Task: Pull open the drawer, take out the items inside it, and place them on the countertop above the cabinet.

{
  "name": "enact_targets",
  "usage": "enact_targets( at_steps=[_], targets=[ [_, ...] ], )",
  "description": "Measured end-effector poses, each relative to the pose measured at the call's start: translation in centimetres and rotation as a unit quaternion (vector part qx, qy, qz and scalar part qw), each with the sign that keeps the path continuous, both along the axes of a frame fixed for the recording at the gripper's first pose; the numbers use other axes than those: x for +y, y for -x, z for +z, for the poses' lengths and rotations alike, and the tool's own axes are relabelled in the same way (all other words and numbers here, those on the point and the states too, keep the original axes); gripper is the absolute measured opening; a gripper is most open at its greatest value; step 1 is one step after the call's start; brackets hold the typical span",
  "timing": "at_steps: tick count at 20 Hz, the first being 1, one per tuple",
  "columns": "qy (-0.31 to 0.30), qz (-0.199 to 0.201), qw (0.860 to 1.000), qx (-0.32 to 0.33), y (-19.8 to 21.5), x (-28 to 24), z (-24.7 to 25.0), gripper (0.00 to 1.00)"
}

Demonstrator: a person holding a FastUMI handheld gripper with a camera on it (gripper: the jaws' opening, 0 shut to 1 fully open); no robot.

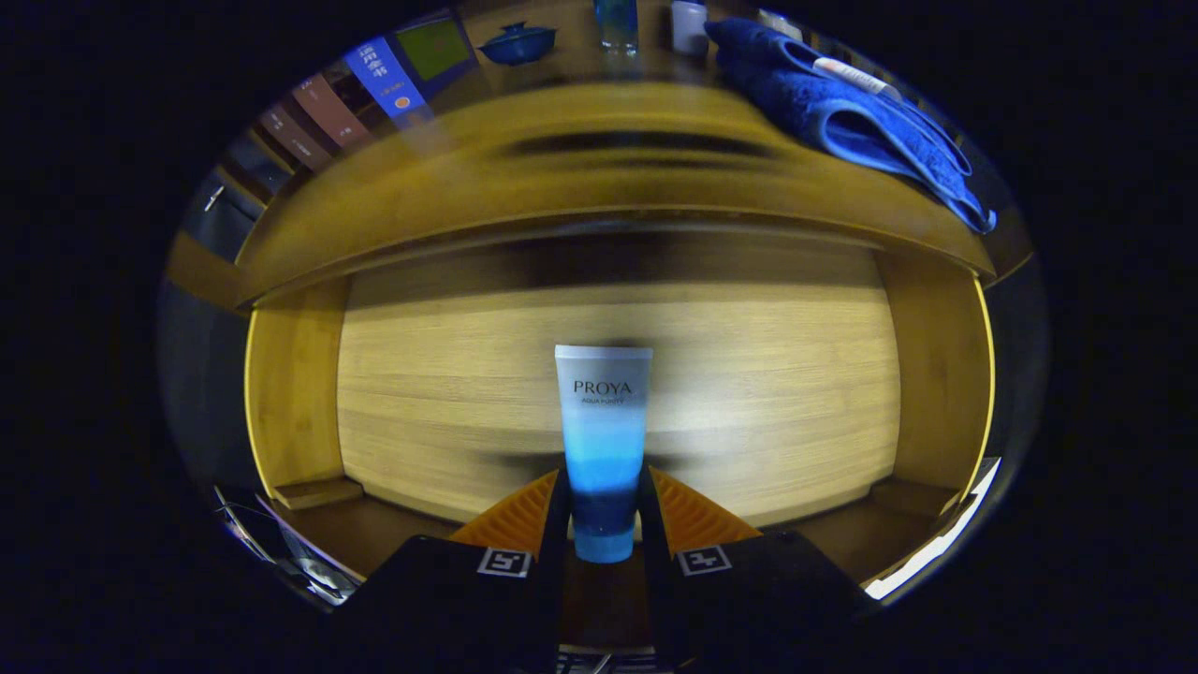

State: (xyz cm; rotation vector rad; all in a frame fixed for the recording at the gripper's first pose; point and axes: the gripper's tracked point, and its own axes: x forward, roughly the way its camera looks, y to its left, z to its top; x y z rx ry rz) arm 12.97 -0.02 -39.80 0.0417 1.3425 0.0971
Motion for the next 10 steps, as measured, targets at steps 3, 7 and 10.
enact_targets(
  at_steps=[3, 7, 10],
  targets=[
    [-0.018, 0.001, 1.0, -0.002, 0.3, -0.3, 2.7, 0.42],
    [-0.022, 0.022, 0.999, -0.026, 0.9, 0.5, 6.8, 0.42],
    [-0.02, 0.032, 0.998, -0.043, 0.1, 1.2, 9.8, 0.42]
  ],
)
